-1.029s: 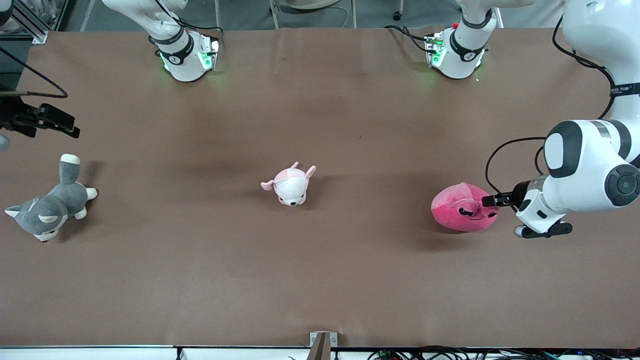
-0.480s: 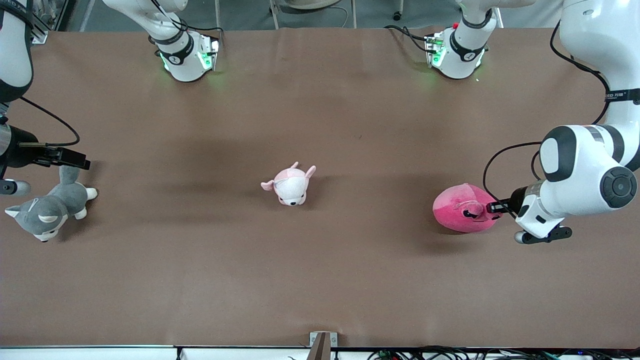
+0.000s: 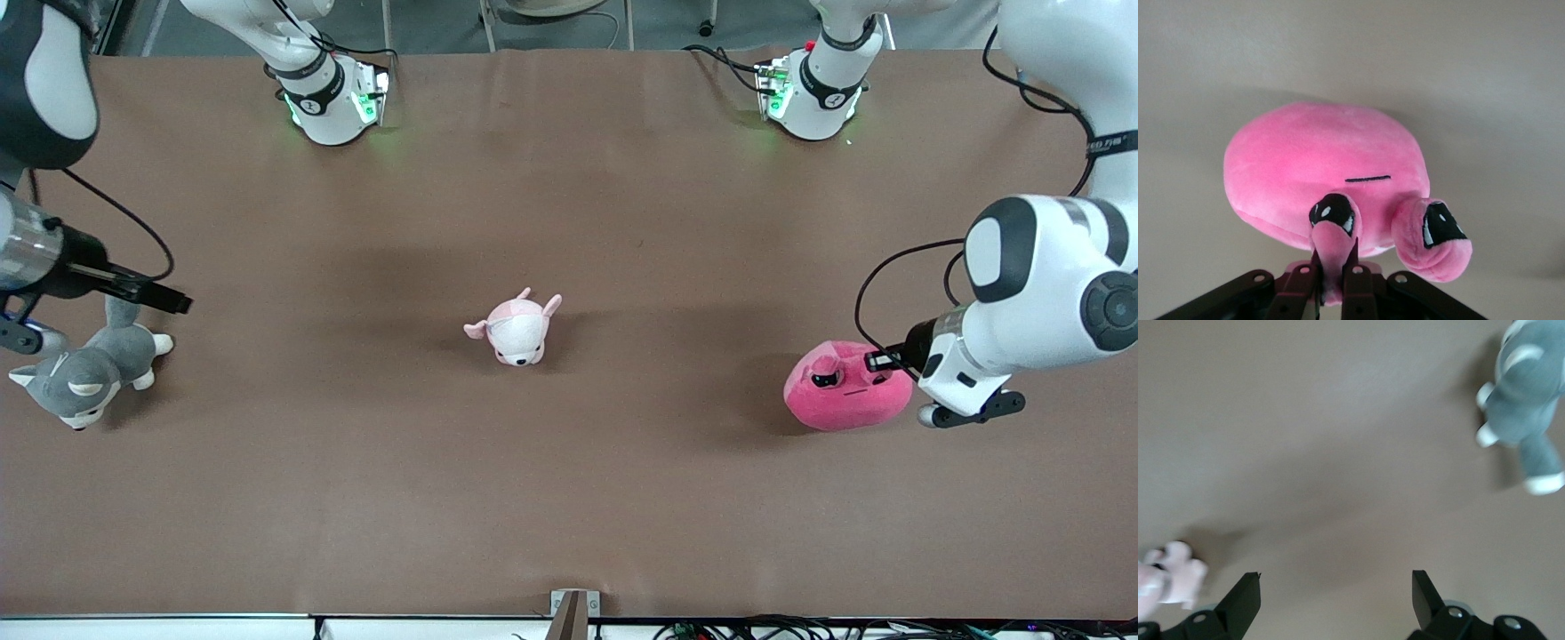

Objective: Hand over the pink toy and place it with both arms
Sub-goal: 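Reach the left gripper down to the pink plush and grasp it, then carry the pink plush to the middle while the right gripper approaches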

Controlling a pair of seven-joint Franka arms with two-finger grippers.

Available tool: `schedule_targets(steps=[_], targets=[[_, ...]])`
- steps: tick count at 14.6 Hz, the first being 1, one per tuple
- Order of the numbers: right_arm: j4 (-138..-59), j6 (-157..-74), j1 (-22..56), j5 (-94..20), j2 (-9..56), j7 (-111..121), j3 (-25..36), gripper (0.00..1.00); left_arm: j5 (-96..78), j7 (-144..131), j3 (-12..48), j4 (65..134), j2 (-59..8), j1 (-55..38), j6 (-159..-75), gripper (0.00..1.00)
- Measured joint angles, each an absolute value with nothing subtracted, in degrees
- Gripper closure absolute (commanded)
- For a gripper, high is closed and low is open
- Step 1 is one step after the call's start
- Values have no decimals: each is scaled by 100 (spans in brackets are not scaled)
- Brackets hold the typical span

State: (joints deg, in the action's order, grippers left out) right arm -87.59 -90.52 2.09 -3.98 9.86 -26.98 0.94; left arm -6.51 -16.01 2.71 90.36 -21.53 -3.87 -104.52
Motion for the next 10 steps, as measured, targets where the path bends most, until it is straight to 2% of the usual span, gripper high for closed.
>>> schedule_targets(steps=[4,8,10], targets=[[-8751,-9085,688,-992,985,-4136,68,0,-701,-2758,1050,8317,-1786,-406,-9420,100],[-8686,-9359,1282,-1251,984,-5532,51,0,-935,-4297,1894,7892,-1765,-570,-9301,100],[-8627,-9539,1770,-1260,982,-6439,39,0,-943,-4980,2101,7777,-1794,-912,-9359,100]])
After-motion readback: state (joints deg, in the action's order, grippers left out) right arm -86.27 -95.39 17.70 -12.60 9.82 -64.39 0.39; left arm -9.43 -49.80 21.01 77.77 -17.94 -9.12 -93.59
